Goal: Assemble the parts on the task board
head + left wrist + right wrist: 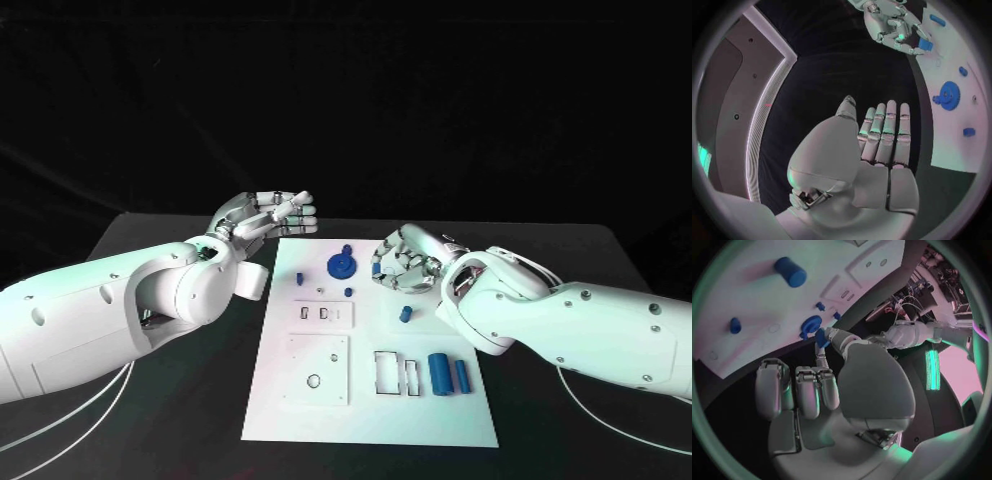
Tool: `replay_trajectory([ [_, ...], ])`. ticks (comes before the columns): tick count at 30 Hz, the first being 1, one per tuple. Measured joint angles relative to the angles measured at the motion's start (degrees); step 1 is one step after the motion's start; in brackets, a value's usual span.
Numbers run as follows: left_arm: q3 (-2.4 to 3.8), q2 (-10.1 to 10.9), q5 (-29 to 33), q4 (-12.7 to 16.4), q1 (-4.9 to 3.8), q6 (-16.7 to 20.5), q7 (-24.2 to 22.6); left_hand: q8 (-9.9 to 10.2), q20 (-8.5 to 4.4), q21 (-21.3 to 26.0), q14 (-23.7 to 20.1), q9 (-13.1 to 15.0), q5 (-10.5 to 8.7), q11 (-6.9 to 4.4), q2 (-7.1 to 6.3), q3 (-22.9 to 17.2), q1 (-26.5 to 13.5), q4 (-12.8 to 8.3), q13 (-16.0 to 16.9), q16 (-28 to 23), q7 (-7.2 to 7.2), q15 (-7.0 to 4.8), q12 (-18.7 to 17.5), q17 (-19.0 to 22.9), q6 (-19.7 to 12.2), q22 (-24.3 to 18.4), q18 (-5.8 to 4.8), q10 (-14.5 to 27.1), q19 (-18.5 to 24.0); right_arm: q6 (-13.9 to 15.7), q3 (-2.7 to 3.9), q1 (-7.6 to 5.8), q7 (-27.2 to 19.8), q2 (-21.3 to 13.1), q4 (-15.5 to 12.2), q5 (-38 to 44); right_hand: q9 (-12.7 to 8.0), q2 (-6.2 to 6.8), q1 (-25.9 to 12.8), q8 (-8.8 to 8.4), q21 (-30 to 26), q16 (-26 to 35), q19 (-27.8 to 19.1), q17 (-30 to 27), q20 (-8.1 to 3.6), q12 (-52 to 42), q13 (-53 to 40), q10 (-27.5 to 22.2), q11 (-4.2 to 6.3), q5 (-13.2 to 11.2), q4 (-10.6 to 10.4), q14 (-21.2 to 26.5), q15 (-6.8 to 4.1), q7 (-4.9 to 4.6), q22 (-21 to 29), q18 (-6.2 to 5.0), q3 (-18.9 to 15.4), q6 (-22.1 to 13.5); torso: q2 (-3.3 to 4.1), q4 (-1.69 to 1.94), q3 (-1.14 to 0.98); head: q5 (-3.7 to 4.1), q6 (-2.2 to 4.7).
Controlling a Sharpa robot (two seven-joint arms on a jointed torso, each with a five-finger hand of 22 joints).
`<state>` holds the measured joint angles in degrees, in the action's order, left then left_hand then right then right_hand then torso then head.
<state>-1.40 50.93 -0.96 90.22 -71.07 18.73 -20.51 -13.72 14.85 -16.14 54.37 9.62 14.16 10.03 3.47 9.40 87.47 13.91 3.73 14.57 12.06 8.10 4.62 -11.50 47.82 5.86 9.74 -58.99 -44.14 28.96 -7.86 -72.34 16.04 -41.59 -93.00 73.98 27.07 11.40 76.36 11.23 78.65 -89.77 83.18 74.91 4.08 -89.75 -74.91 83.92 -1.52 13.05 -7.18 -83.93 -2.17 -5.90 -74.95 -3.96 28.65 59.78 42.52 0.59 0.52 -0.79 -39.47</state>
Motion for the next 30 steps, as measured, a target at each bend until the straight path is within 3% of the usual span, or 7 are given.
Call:
replay_trajectory([
  [8,-0.02,-0.36,0.0,-0.44,0.01,-0.09,0.0,0.0,0.0,0.0,0.0,0.0,0.0,0.0,0.0,0.0,0.0,0.0,0.0,0.0,0.0,0.0,0.0,0.0,0.0,0.0,0.0,0.0,0.0,-0.4,-0.16,2.1,1.97,4.09,-0.29,5.39,0.04,0.23,-0.23,-0.01,0.0,0.0,0.21,0.0,-0.2,0.0,0.0,0.12,0.31,-0.07,0.0,0.0,0.0,0.19,0.0,0.0,-0.01,0.17,-0.17,0.04,0.22,-0.57,-0.54],
  [18,-0.04,-0.69,0.0,-0.5,0.01,-0.32,0.19,0.0,0.21,0.0,0.0,0.0,0.0,0.0,0.0,0.0,0.0,0.0,0.0,0.0,0.0,0.0,0.0,0.01,0.0,-0.05,0.0,0.0,-0.21,-1.3,-0.38,4.44,4.09,8.07,1.06,9.72,0.3,0.38,-0.38,0.25,0.0,0.0,0.21,0.0,-0.2,0.0,0.0,0.12,0.3,-0.11,0.0,-0.03,-0.03,0.37,0.01,0.0,-0.02,0.18,-0.13,0.08,0.15,-0.62,-0.83],
  [30,-0.07,-0.71,0.0,-0.23,0.01,-0.53,0.38,0.0,0.21,0.0,0.0,0.0,-0.2,0.0,0.0,0.16,0.0,0.16,0.0,0.0,0.0,0.0,0.0,-0.04,0.0,-0.04,0.0,0.0,-0.21,-2.21,-0.48,5.51,4.83,10.41,3.5,11.71,0.25,0.67,-0.66,0.24,0.0,0.0,0.21,0.0,-0.2,0.01,-0.04,0.12,0.3,-0.11,0.01,-0.21,-0.21,0.4,0.02,0.0,-0.03,0.2,-0.07,0.1,0.11,-0.79,-1.3],
])
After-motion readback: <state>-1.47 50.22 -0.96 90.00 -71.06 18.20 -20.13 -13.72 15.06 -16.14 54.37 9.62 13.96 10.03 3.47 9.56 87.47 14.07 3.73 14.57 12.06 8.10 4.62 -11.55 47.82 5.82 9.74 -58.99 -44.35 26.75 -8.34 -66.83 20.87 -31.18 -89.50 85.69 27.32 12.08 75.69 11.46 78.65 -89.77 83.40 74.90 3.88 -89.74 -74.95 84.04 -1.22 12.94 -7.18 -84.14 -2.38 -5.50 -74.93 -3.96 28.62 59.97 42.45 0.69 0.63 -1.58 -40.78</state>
